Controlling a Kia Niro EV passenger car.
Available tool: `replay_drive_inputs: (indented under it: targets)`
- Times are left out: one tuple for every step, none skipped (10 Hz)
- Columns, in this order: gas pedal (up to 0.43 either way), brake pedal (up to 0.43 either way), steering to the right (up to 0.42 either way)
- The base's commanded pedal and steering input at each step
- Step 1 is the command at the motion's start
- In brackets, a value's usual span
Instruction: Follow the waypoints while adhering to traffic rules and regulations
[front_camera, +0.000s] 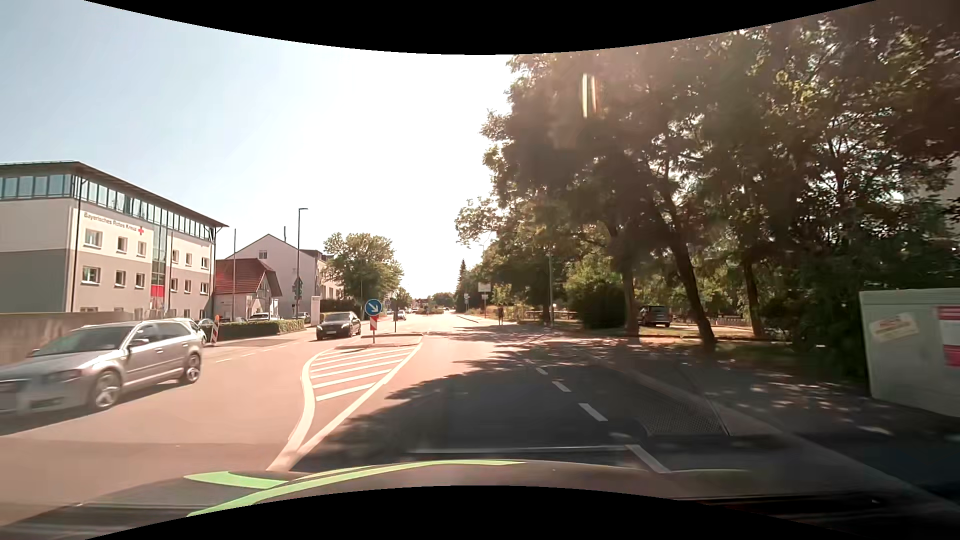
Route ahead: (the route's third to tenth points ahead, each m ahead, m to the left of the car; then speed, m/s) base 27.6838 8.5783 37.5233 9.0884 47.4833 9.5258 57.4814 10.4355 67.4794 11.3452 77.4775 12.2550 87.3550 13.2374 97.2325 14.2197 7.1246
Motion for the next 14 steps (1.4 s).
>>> replay_drive_inputs:
  targets:
    - [0.067, 0.0, -0.011]
    - [0.067, 0.0, -0.011]
    - [0.067, 0.0, -0.011]
    - [0.067, 0.0, -0.011]
    - [0.067, 0.0, -0.011]
    - [0.067, 0.0, -0.011]
    - [0.067, 0.0, -0.012]
    - [0.067, 0.0, -0.013]
    - [0.067, 0.0, -0.013]
    - [0.067, 0.0, -0.013]
    - [0.067, 0.0, -0.013]
    - [0.067, 0.0, -0.014]
    - [0.067, 0.0, -0.014]
    - [0.067, 0.0, -0.015]
